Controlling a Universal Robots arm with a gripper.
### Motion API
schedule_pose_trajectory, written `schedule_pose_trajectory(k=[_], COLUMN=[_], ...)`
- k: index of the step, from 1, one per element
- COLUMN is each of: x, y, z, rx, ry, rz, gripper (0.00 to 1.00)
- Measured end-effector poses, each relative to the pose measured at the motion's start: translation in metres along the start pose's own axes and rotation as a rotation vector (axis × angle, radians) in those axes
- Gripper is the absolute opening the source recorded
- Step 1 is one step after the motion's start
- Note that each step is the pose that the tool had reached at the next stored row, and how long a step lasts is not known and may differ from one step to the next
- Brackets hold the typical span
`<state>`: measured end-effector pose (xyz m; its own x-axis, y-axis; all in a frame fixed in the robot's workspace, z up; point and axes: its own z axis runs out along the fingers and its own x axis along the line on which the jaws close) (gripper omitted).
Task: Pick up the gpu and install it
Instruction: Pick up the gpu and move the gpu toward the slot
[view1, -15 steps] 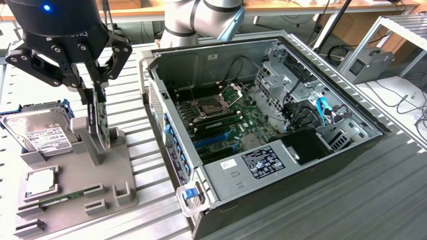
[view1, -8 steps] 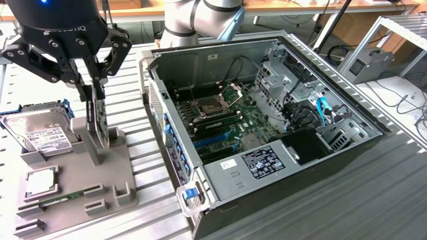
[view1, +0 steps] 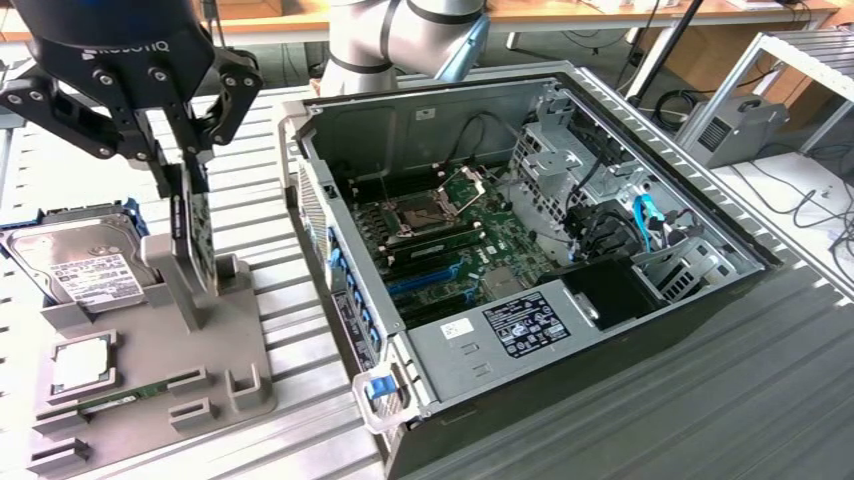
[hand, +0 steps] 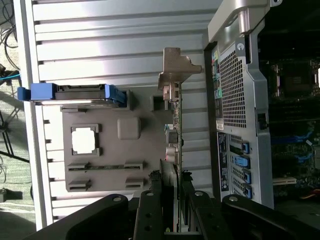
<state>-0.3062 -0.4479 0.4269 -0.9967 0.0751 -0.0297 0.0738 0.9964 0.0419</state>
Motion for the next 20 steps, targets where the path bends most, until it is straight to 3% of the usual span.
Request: schedule_pose_trajectory(k=[20], x=[0.000], y=[0.0007], z=[-0.0169], rx=[0.0000], ry=[0.0000], rz=[0.000], gripper=[0.26])
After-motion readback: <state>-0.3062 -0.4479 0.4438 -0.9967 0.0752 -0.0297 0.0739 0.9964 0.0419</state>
